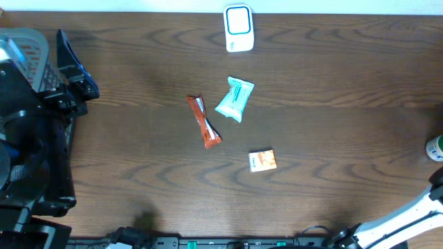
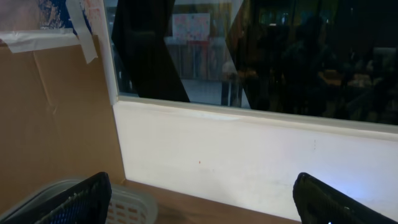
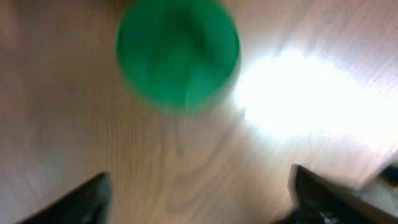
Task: Scan the item barcode
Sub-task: 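Return the right gripper and grasp the orange snack box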
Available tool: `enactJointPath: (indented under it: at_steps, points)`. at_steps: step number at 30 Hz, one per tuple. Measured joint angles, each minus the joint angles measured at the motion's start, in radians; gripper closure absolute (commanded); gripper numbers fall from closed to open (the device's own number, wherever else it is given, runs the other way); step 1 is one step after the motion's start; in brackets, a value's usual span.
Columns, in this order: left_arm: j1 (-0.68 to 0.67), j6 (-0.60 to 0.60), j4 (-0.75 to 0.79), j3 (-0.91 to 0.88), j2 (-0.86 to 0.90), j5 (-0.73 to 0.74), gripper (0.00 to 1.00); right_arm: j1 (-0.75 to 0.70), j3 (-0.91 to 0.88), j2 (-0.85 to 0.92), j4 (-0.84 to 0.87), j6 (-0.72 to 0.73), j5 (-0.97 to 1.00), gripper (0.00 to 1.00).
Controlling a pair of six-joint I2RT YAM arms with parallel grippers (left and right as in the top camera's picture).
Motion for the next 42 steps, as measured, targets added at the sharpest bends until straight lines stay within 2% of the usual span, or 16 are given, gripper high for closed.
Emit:
enactJointPath:
  at_steps: [2,4,6,7,8,9,10,11,12,13,15,16,22,29,36,42]
  points:
    - [0.0,0.0,0.0,0.0,0.0,0.0,0.07,0.005,0.001,-0.064,-0.077,0.003,-0.051,0.79]
    - [0.0,0.0,0.0,0.0,0.0,0.0,0.07,0.023,0.001,-0.117,-0.109,-0.007,-0.105,0.88]
    - [0.0,0.0,0.0,0.0,0.0,0.0,0.07,0.061,-0.003,-0.153,-0.108,-0.018,-0.15,0.74]
    - [0.0,0.0,0.0,0.0,0.0,0.0,0.07,0.098,-0.01,-0.172,-0.105,-0.024,-0.171,0.46]
    - [0.0,0.0,0.0,0.0,0.0,0.0,0.07,0.139,-0.014,-0.184,-0.1,-0.028,-0.188,0.3]
    - [0.0,0.0,0.0,0.0,0.0,0.0,0.07,0.189,-0.017,-0.192,-0.093,-0.032,-0.204,0.26]
    - [0.0,0.0,0.0,0.0,0.0,0.0,0.07,0.243,-0.018,-0.195,-0.084,-0.036,-0.218,0.33]
    - [0.0,0.0,0.0,0.0,-0.001,0.0,0.06,0.303,-0.019,-0.195,-0.069,-0.047,-0.229,0.57]
    - [0.0,0.0,-0.001,0.0,-0.004,0.0,0.07,0.373,-0.024,-0.194,-0.047,-0.051,-0.239,0.65]
    - [0.0,0.0,0.0,0.0,-0.005,0.0,0.07,0.436,-0.029,-0.193,-0.029,-0.051,-0.248,0.55]
    - [0.0,0.0,0.0,0.0,-0.011,0.0,0.07,0.575,-0.039,-0.188,0.007,-0.056,-0.262,0.09]
    - [0.0,0.0,0.0,0.0,-0.015,0.0,0.07,0.625,-0.046,-0.187,0.024,-0.06,-0.267,0.01]
    - [0.0,0.0,-0.001,0.0,-0.045,0.0,0.07,1.003,-0.146,-0.183,0.172,-0.084,-0.24,0.01]
    - [0.0,0.0,-0.002,0.0,-0.07,0.0,0.07,1.382,-0.36,-0.181,0.283,-0.027,-0.013,0.01]
    - [0.0,0.0,-0.008,0.0,-0.101,0.0,0.07,1.507,-0.632,-0.18,0.478,0.027,0.059,0.01]
    - [0.0,0.0,-0.012,0.0,-0.122,0.0,0.07,1.526,-0.758,-0.175,0.509,0.069,0.075,0.01]
